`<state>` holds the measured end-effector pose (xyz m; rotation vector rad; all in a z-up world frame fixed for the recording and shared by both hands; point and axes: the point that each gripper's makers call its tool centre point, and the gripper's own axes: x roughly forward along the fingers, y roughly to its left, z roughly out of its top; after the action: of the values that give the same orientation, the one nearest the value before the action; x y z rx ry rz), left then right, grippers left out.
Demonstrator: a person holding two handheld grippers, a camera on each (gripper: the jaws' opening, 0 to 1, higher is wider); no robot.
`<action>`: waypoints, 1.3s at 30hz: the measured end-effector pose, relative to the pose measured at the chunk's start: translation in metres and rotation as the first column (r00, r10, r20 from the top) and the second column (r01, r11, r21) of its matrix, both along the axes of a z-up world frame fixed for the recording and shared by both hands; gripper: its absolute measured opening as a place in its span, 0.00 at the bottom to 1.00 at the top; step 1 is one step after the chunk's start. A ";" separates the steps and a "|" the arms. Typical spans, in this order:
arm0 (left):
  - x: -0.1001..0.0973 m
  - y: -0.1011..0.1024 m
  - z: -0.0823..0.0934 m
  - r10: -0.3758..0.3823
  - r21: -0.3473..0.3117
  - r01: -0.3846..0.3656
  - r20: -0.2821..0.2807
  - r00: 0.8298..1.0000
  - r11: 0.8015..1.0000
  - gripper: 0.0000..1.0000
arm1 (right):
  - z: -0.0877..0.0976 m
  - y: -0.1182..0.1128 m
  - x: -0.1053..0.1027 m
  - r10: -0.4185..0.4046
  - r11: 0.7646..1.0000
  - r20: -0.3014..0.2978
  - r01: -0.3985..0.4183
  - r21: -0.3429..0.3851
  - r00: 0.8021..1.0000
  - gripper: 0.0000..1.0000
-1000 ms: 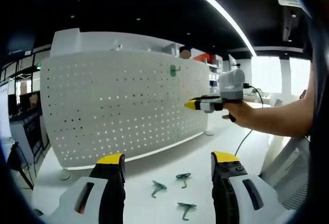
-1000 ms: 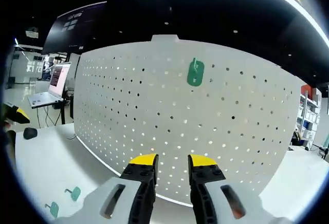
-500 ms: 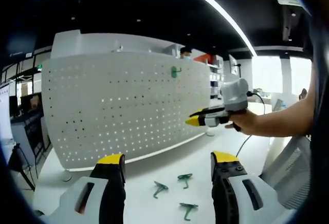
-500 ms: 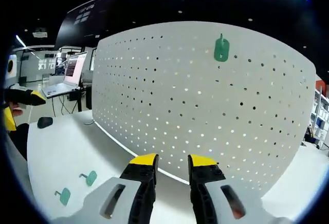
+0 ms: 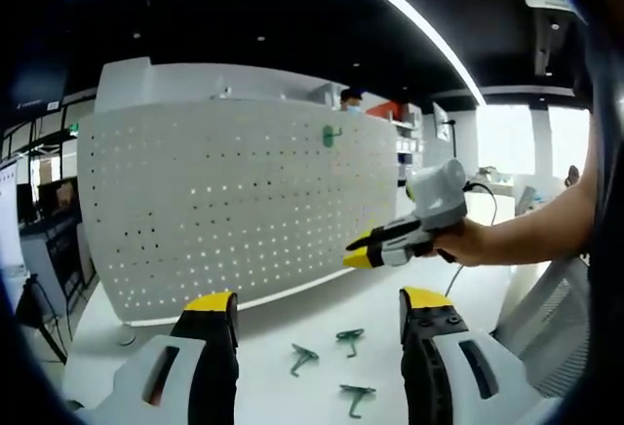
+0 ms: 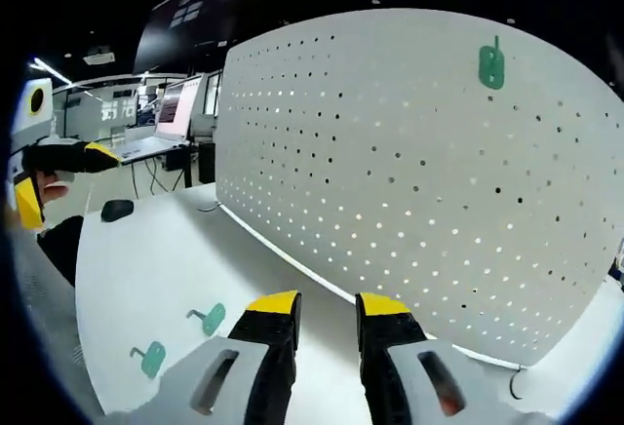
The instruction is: Insert the hook assembly into the mounting plate slot until the hook locks in place.
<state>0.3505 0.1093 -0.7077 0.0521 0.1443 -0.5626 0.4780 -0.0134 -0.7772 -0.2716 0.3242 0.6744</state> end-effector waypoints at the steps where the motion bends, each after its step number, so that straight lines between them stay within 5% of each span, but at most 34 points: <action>1: 0.000 0.000 0.000 0.000 -0.001 0.000 -0.001 1.000 1.000 0.69 | -0.002 0.002 -0.001 0.005 1.000 -0.005 -0.005 -0.001 1.000 0.20; 17: -0.001 -0.002 -0.001 -0.008 0.001 0.008 -0.005 1.000 1.000 0.68 | -0.039 0.029 -0.028 0.139 0.987 -0.148 -0.149 -0.057 0.979 0.14; 39: -0.001 -0.002 -0.002 -0.010 -0.002 0.010 -0.009 1.000 1.000 0.68 | -0.080 0.045 -0.046 0.220 0.951 -0.249 -0.264 -0.160 0.943 0.08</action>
<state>0.3497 0.1077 -0.7098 0.0485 0.1521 -0.5727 0.4323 0.0312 -0.8574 -0.4240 0.5848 0.9234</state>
